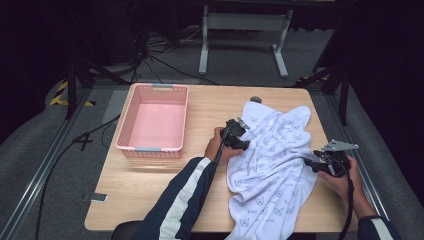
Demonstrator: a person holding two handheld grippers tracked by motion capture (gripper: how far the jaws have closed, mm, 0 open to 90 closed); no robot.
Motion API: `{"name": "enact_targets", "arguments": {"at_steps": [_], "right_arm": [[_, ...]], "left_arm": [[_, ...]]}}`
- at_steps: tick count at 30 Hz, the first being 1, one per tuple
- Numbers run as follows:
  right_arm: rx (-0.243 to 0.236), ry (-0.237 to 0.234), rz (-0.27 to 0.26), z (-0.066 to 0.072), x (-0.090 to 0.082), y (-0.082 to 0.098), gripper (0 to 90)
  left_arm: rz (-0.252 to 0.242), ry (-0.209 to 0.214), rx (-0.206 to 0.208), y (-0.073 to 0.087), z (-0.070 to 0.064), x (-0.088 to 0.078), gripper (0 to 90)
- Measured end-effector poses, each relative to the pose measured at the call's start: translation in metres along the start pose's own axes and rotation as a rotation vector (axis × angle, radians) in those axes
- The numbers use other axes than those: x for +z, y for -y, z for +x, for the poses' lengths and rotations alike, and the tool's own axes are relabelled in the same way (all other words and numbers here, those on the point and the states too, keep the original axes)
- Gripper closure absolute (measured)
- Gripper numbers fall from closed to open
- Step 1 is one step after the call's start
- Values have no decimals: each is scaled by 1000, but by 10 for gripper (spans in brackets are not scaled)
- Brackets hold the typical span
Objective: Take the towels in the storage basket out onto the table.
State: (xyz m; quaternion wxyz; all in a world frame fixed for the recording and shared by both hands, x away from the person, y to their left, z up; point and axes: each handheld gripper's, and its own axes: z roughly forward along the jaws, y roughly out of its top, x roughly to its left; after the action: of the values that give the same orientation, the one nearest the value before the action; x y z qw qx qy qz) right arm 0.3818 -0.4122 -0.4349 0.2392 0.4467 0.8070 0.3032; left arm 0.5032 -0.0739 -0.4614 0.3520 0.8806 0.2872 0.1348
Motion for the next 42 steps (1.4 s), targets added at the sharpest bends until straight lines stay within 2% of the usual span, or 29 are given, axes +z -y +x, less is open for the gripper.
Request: {"name": "enact_targets", "arguments": {"at_steps": [1,2,4,5,7,9,11,12,14,16,17,19,21,23,24,25,26,28,30,31,32,33,34,35,36,37,39,40,42], "right_arm": [[-14,-9,12,2,-3,3,438],[-14,-9,12,2,-3,3,426],[-62,-33,55,11,-2,12,423],[-62,-33,55,11,-2,12,423],[-57,-14,85,11,1,14,425],[-59,22,101,7,0,13,417],[-37,60,112,0,-1,15,412],[-37,60,112,0,-1,15,412],[-17,115,122,-11,-3,17,408],[-5,133,124,-15,-4,18,407],[-5,133,124,-15,-4,18,407],[-4,131,131,-18,-4,18,407],[-19,136,143,-18,-5,18,422],[-38,100,170,-17,-8,17,482],[-62,67,183,-15,-10,17,528],[-91,34,199,-13,-12,16,523],[-101,25,185,-12,-15,14,518],[-82,0,118,-13,-17,5,492],[-59,7,55,-16,-16,-8,482],[-48,1,21,-18,-13,-15,479],[-37,17,-2,-21,-8,-23,473],[-29,31,-23,-24,-2,-31,476],[-9,13,-48,-28,5,-38,490],[-9,13,-48,-28,5,-38,490],[14,15,-38,-34,23,-50,507],[6,19,-26,-34,30,-54,514],[-8,14,20,-34,46,-61,540],[-8,14,20,-34,46,-61,540],[-10,12,57,-32,54,-62,521]], "left_arm": [[0,0,0,0,0,0,442],[10,-20,-3,1,2,-2,442],[15,-55,-15,5,9,-6,443],[18,-68,-23,7,13,-8,443],[22,-114,-44,10,23,-11,458],[51,-167,-38,9,28,-13,476],[45,-167,-40,8,31,-12,476],[53,-172,-68,8,35,-12,476],[66,-239,-78,6,42,-11,483],[75,-287,-108,5,49,-10,482],[75,-287,-108,5,49,-10,481],[85,-307,-141,5,56,-10,480],[97,-307,-163,4,58,-11,472],[95,-317,-139,4,55,-11,514],[95,-316,-127,5,52,-12,517],[95,-305,-122,6,51,-13,540],[80,-295,-119,7,50,-13,531],[60,-281,-143,8,51,-12,492],[44,-263,-161,8,53,-13,441],[30,-238,-165,8,54,-11,438],[47,-226,-159,8,53,-11,443],[34,-220,-157,10,52,-11,444],[34,-215,-154,10,50,-12,439],[34,-215,-154,10,50,-12,430],[-7,-186,-162,9,45,-15,415],[-7,-186,-162,9,45,-15,402],[-57,-131,-142,7,33,-23,385],[-66,-72,-110,4,23,-29,385],[-78,-11,-31,5,3,-39,371]]}}
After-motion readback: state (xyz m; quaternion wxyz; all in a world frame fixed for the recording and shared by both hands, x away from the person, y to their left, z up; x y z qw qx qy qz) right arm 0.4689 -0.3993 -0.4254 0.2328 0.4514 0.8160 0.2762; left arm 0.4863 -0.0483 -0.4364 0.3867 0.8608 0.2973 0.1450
